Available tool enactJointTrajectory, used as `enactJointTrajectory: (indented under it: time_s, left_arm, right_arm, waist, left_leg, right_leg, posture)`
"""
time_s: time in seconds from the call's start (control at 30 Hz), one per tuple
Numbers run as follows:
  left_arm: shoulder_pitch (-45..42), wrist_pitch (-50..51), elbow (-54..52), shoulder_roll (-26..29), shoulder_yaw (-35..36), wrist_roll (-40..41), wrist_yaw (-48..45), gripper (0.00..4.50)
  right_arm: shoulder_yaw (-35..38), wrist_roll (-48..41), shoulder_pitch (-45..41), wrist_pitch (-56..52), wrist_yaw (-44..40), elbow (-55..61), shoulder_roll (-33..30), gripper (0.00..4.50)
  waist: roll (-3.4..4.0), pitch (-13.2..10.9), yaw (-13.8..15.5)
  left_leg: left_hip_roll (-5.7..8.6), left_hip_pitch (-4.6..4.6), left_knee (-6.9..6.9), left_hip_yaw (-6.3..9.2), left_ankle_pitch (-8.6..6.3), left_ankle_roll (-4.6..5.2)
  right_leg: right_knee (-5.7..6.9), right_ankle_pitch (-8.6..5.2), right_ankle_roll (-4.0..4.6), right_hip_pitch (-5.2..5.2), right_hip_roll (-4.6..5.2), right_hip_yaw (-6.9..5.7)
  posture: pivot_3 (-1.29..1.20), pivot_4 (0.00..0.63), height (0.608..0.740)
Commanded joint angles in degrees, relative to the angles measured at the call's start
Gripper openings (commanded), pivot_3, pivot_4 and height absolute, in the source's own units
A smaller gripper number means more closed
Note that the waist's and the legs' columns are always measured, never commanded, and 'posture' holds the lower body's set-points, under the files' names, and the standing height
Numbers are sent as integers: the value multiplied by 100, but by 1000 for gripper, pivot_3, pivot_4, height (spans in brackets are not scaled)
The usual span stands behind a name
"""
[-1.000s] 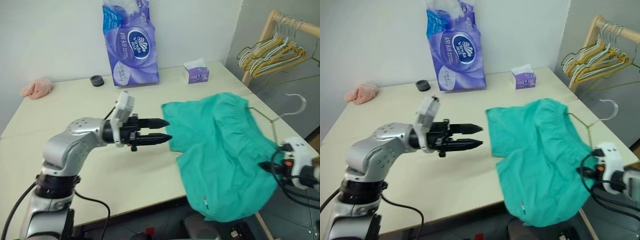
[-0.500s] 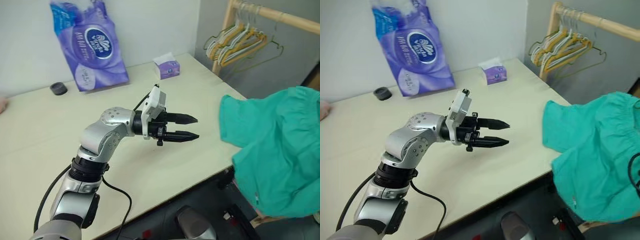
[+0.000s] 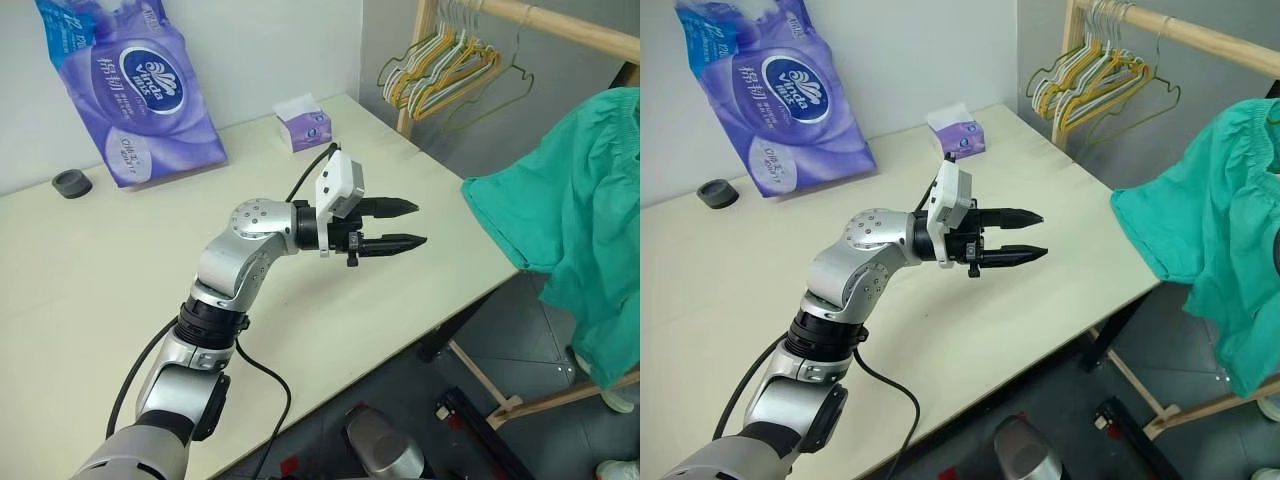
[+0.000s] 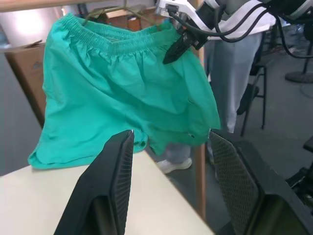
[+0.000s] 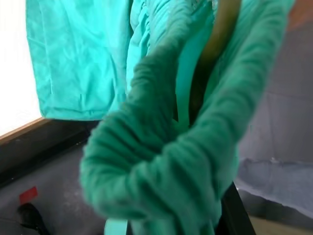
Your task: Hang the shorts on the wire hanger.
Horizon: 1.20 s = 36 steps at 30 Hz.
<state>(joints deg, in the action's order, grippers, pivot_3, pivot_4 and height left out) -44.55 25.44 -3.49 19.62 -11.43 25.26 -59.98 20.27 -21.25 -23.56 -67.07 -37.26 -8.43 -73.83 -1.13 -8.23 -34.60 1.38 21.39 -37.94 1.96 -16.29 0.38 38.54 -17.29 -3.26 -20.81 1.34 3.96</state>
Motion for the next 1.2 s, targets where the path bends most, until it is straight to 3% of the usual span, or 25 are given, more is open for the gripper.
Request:
enactJointTrajectory:
  time_s: [0.03,0.47,0.73,1.2]
  left_arm:
    - [-65,-117,-184,23,90,-44,78,2559]
    - [-35,-148,-304,24,84,-63,191,2559]
    - [-89,-205,-309,-46,15,-89,178,2559]
    - [-567,752,-370,-75,123,628,-165,2559]
  right_arm:
    - [-358,244,-728,316,44,-586,-86,0]
    - [-1618,1201,-3052,723,79,-3012,142,0]
    - [-2121,1523,-3305,467,-460,-3594,152,0]
    - [-1567,1326,-3488,-9,-290,-3383,488,0]
  waist:
    - [6,-25,11]
    - [18,-101,59]
    - [21,-121,49]
    - [20,-122,37]
  left_leg:
    - [0,-3,0,-7,0,0]
    - [2,-48,5,-56,-6,-7]
    - [1,-59,1,-58,-12,-16]
    - [0,-61,-2,-55,-15,-21]
  right_leg:
    - [1,2,-4,0,2,6]
    - [6,7,-24,16,8,38]
    - [-1,5,-29,36,8,49]
    - [-6,5,-31,44,7,43]
  posture:
    - [-626,161,740]
    - [-604,169,740]
    - [-611,181,740]
    - [-599,175,740]
